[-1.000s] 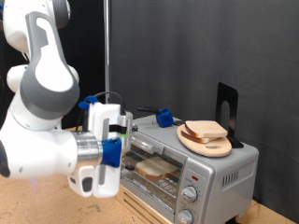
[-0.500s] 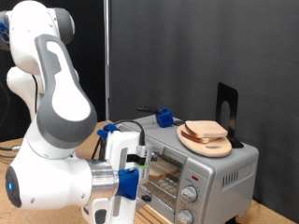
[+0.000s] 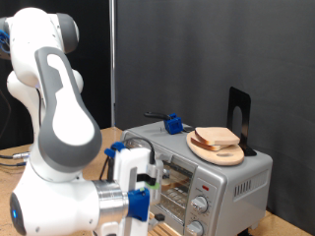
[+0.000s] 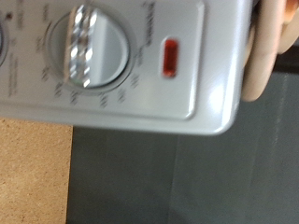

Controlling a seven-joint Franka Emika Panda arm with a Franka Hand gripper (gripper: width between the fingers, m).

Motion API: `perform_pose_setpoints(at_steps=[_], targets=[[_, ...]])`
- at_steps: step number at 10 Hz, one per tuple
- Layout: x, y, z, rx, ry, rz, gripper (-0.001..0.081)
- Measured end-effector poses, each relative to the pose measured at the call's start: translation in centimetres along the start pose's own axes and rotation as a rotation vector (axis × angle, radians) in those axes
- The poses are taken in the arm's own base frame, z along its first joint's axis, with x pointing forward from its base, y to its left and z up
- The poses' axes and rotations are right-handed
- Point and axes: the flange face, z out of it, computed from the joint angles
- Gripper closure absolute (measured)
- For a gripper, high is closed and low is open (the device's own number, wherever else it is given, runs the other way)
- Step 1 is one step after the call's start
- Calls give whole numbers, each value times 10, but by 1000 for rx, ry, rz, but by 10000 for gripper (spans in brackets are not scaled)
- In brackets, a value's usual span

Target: Make a piece of toast with the oven

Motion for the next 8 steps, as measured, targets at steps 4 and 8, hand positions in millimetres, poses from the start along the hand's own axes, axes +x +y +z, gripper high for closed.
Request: perform_pose_setpoints(at_steps=[4,8], targets=[[40,9,8,0,-19,9,-2],[61,28,7,-16,-13,23,-2]])
